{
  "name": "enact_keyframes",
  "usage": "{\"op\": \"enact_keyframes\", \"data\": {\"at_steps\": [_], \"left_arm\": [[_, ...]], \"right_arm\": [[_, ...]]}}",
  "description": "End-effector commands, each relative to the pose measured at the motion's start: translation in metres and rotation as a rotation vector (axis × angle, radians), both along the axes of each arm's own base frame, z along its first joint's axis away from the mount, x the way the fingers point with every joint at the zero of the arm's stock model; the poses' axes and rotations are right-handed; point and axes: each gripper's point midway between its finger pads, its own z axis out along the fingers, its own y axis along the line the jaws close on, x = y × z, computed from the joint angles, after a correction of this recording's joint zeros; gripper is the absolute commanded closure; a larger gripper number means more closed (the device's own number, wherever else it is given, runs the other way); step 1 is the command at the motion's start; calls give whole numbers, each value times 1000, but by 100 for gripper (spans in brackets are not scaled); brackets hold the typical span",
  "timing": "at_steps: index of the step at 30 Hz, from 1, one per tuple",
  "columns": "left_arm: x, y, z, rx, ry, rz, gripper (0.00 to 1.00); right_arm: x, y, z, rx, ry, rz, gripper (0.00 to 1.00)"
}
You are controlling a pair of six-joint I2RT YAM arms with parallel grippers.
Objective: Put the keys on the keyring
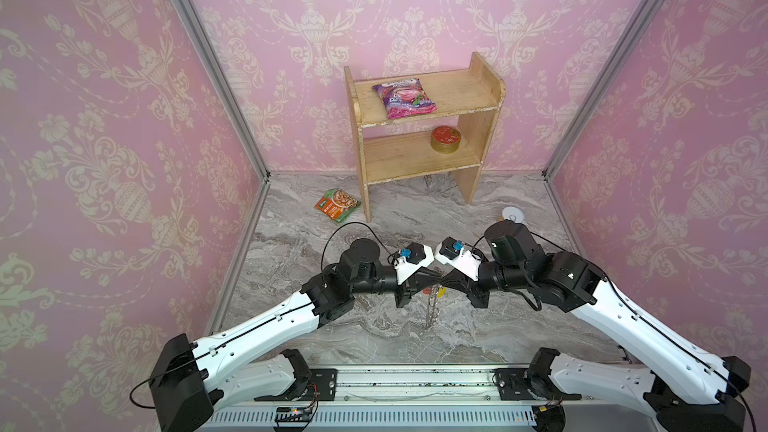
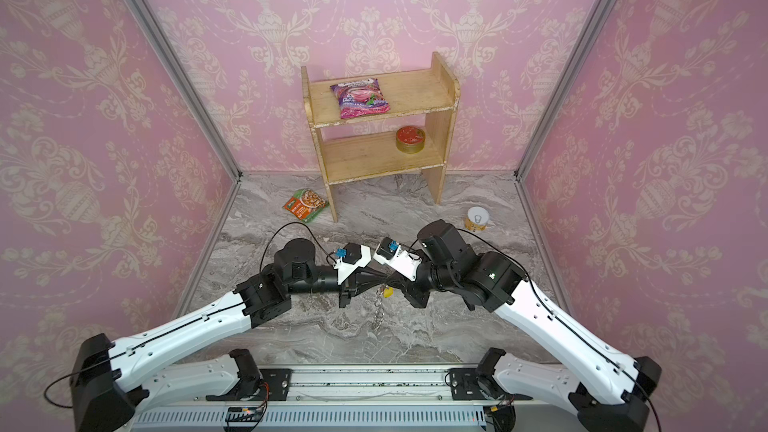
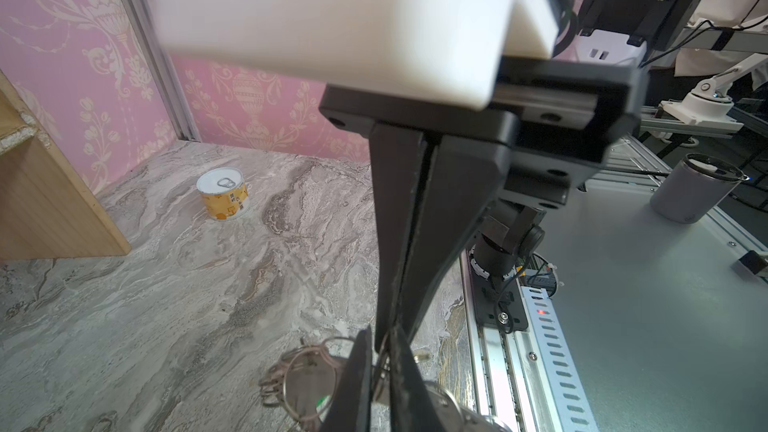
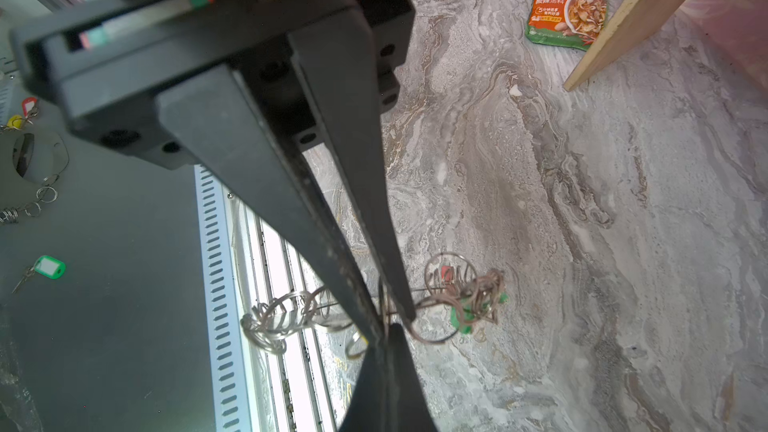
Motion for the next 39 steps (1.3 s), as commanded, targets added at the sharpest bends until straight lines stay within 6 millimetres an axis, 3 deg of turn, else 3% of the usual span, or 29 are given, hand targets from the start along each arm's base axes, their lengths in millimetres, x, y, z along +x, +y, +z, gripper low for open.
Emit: {"op": "enact_keyframes", "data": {"at_steps": [1,4,14,18,22,29,30,39], "left_arm": [[-5,-5,17,-44,-1,-40,93],[-5,-7,16,-40,6,-47,100],[-6,-6,19,-62,-13,-50,100],[-4,-2,28,-103,-50,-20,100],[-3,2,37,-148,-76,-5,100],[-2,2,50,-213,-99,-3,100],[-2,2,53,-222,-102,-4,100],[-1,2,64,-274,-120,1,100]], "right_arm": [[-5,7,20,61,-37,40,100],[-6,7,21,63,-37,42,100],[-6,7,21,65,-32,40,100],[-5,-1,23,54,-50,4,79],[-6,-9,25,60,-63,-23,70],[-9,-15,37,125,-70,-49,67],[-10,-15,24,116,-42,-47,67],[-11,-7,23,171,-19,-29,71]]}}
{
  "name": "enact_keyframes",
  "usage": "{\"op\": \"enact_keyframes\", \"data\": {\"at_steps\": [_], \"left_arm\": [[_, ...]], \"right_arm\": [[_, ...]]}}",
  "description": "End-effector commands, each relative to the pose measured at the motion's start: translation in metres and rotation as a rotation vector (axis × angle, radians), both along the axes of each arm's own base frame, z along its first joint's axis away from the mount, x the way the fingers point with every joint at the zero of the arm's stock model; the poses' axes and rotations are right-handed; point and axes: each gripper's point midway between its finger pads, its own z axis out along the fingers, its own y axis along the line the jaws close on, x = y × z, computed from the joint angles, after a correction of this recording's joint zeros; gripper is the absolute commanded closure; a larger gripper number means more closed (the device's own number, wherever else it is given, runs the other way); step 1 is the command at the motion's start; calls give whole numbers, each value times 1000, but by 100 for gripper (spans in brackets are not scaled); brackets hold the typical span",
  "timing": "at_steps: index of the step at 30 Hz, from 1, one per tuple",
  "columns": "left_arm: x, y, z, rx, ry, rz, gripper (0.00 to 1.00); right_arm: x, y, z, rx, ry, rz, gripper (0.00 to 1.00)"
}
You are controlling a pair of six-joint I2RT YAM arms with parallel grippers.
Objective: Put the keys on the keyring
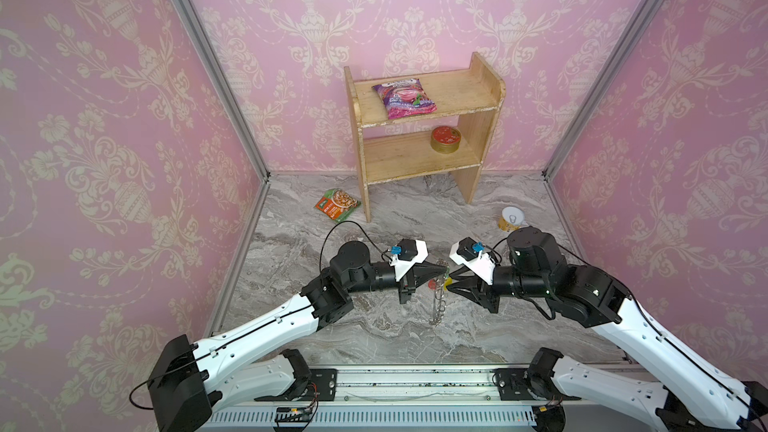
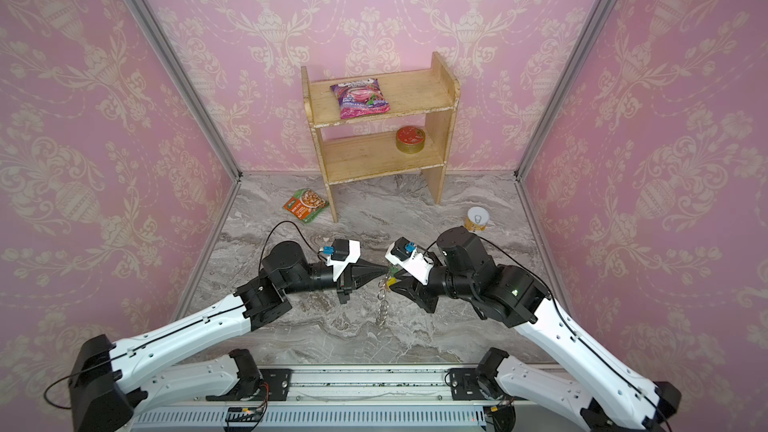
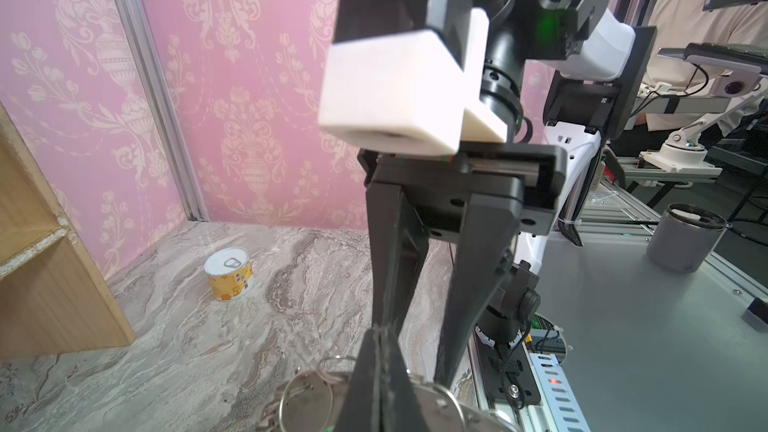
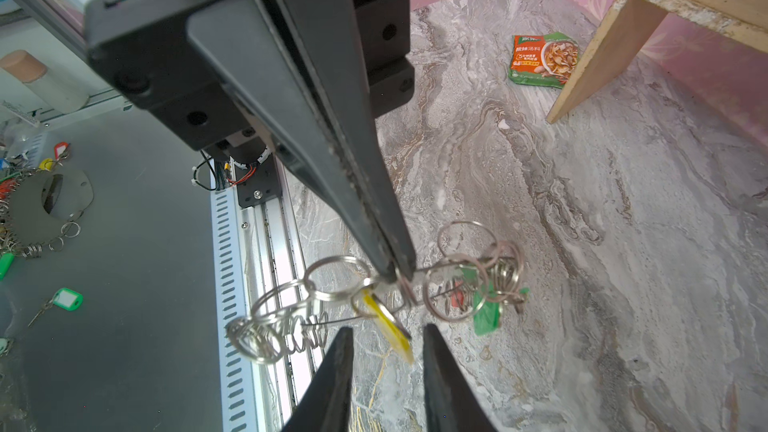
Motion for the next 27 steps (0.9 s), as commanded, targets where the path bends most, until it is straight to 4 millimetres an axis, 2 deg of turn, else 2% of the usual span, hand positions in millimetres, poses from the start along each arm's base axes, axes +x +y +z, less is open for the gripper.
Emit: {"op": "enact_keyframes", "data": {"at_steps": [1,5,17,19,20,21,27], "left_arm": [[2,4,19,-75,-28,17,100],[1,3,22,-92,-27,7,100],[5,4,30,-142,-37,25,100],[7,5,37,-171,-48,32,100],[8,6,29,-169,-35,38,100],[9,7,29,-185,-33,44,100],[16,14,46,-299,-25,61,100]], "right_arm": [[0,5,5,51,10,6,71],[1,6,9,73,-10,5,75],[-6,4,23,124,-34,24,99],[-8,6,23,141,-23,39,100],[-9,8,22,148,-12,45,100],[-9,10,20,153,-4,48,100],[-6,16,3,163,46,39,100]]}}
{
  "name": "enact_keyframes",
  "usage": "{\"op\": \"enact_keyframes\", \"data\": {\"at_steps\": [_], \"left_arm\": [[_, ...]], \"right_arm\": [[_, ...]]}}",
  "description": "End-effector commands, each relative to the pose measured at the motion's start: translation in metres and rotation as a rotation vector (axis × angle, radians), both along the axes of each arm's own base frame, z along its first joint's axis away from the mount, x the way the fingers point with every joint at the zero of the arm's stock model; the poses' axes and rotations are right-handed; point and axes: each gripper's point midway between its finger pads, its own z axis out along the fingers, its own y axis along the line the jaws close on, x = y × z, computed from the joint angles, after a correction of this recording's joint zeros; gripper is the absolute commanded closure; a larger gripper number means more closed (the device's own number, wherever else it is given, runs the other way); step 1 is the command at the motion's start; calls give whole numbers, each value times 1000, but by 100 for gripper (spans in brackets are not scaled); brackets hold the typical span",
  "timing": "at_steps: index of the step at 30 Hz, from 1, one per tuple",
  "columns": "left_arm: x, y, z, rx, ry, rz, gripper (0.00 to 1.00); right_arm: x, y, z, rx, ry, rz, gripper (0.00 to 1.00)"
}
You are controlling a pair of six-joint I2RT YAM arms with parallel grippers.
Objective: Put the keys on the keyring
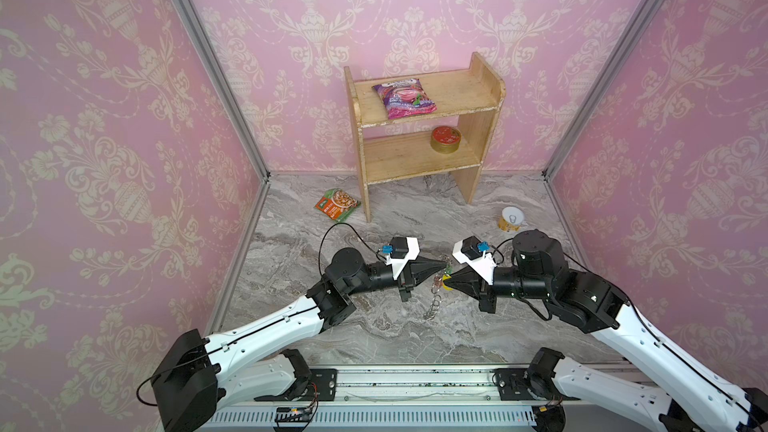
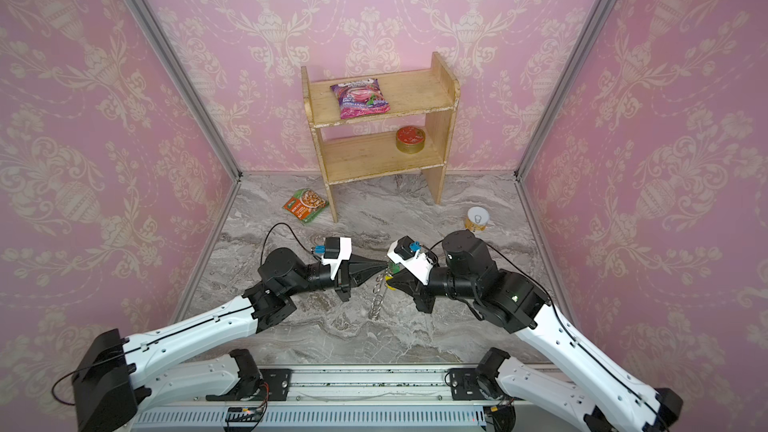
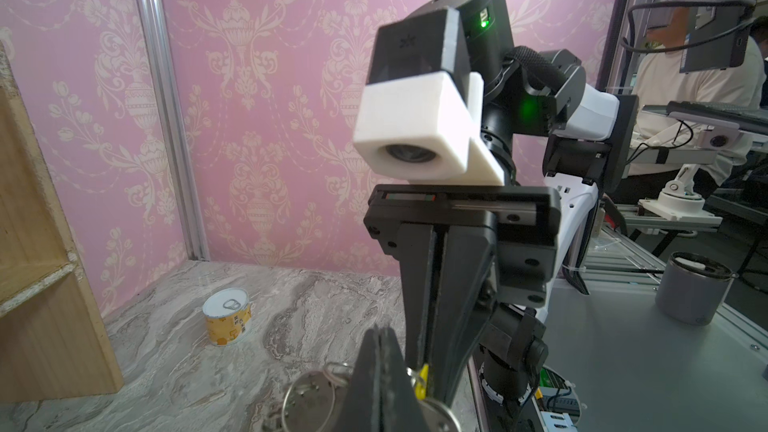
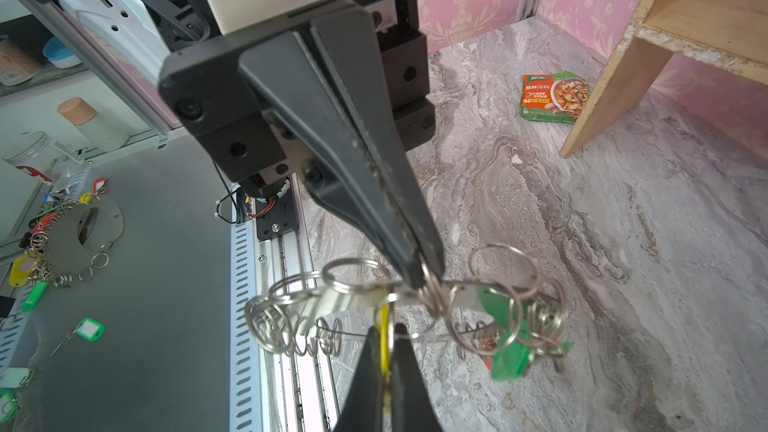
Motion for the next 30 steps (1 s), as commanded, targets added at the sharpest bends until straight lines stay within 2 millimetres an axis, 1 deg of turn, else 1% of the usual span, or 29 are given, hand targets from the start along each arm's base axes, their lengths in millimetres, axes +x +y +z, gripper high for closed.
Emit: {"op": "enact_keyframes", "data": {"at_steps": [1,9,15,21,25,30], "left_arm": [[10,12,36,-159,-26,47,100],[14,9,43,-257,14,12,100],[16,8,45,-286,27,-8,100],[16,10,40,-276,29,-8,100],[14,10,38,-265,25,-18,100],[13,11,37,-257,23,-29,100]], "right_arm": [[-5,7,-3,41,41,28,100],[4,22,-1,115,34,17,100],[7,28,-6,109,44,8,100],[7,15,-4,61,16,-29,100],[5,6,0,33,-3,-46,95],[1,-3,5,12,-20,-53,86]]}}
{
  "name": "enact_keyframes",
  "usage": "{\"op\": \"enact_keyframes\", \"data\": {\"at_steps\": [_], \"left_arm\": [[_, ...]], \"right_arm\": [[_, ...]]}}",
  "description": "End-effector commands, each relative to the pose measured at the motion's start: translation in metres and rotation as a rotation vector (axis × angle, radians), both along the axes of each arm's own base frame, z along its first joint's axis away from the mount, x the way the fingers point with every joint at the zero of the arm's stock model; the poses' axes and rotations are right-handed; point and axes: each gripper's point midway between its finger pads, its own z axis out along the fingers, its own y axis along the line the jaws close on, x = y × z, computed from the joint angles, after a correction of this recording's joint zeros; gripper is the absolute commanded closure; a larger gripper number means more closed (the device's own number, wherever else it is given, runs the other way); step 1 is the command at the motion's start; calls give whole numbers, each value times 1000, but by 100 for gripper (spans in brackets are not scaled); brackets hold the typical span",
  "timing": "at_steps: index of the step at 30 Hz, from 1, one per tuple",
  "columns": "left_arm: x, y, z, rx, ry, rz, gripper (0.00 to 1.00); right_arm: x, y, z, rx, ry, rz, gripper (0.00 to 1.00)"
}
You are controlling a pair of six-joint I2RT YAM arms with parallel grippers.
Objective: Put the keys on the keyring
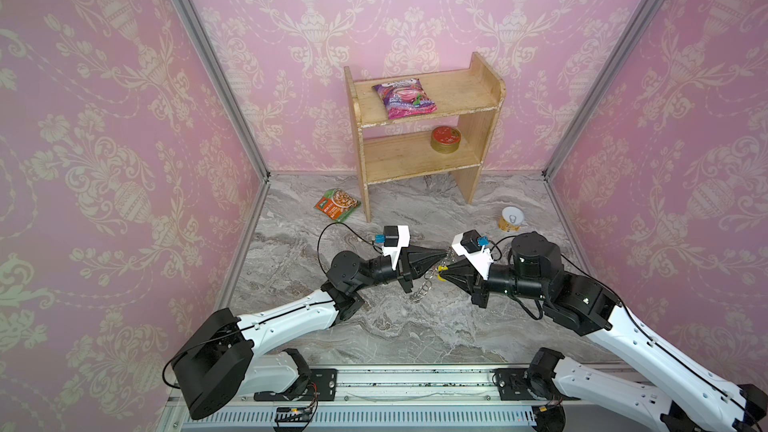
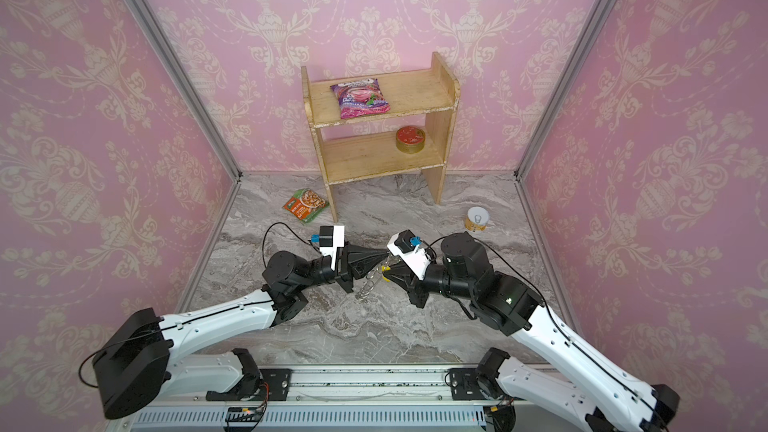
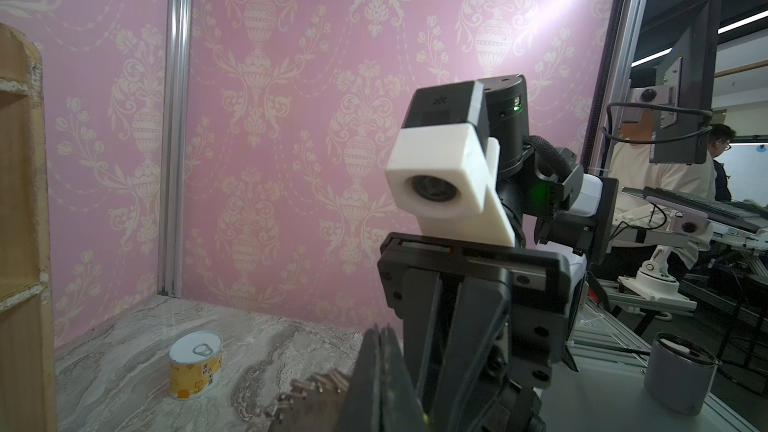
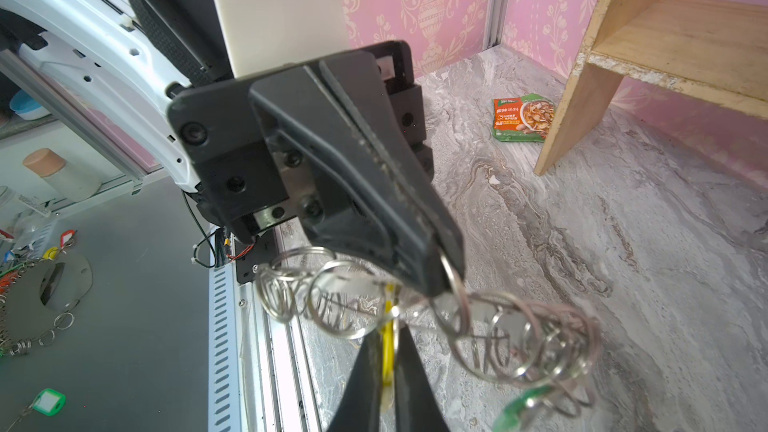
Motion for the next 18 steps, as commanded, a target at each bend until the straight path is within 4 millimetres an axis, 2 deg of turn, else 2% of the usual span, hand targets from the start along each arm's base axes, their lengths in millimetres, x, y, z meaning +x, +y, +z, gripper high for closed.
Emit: {"op": "enact_keyframes", "data": {"at_steps": [1,4,8,13,18], "left_arm": [[-5,11,25,-78,-57,4,100],[-5,11,25,-74,-58,1,100],[-7,11,24,-65,-63,-7,100],[-9,9,21,-52,-64,-26,100],[-13,7,19,-39,-67,-50,100]], "right_arm": [[-13,-8,-2,-51,9,28,82],[-15,-13,-1,-67,4,27,72],[-18,-21,3,-85,-16,19,65],[-18,-29,17,-75,-52,3,61],[-14,-33,22,-85,-75,-7,58]]}}
